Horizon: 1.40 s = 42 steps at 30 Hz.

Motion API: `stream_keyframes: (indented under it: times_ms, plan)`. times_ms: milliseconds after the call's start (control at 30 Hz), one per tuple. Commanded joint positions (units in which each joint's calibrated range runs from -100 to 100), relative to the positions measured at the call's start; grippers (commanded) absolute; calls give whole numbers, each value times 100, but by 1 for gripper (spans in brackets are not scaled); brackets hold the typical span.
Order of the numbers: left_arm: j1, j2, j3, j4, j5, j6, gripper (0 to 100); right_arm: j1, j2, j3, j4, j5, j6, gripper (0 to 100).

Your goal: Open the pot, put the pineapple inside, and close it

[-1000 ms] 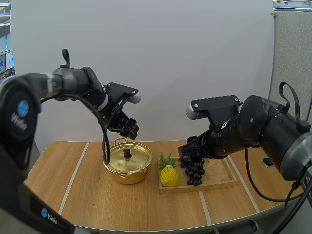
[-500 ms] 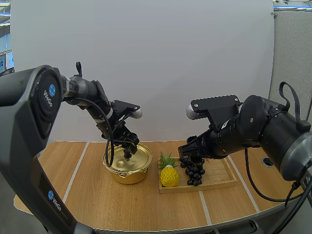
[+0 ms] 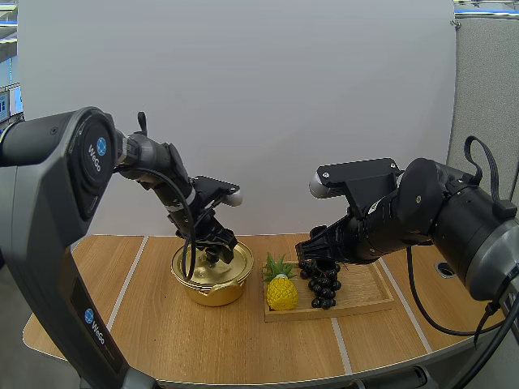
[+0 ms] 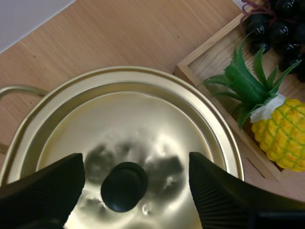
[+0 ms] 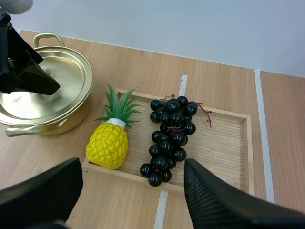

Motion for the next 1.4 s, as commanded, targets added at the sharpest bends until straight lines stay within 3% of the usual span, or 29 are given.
stream_keyframes:
  times_ms: [0, 733, 767, 967, 1033, 1367]
  plan:
    - [-59, 6, -51, 90, -57, 6, 100, -19, -17, -66, 64, -97, -27, 100]
    - [-59, 259, -51, 346, -391, -181, 100, -19, -17, -66, 64, -97, -27, 100]
    - [-59, 259, -51, 346, -402, -194, 95, -19, -17, -66, 64, -97, -27, 100]
    - [-59, 259, -183, 346, -158, -229, 22, -19, -17, -66, 64, -97, -27, 100]
    - [-59, 259, -270, 346, 55, -229, 2, -19, -17, -66, 64, -97, -27, 100]
    - [-59, 60, -888, 346, 1664, -450, 0, -19, -17, -66, 64, -97, -27, 100]
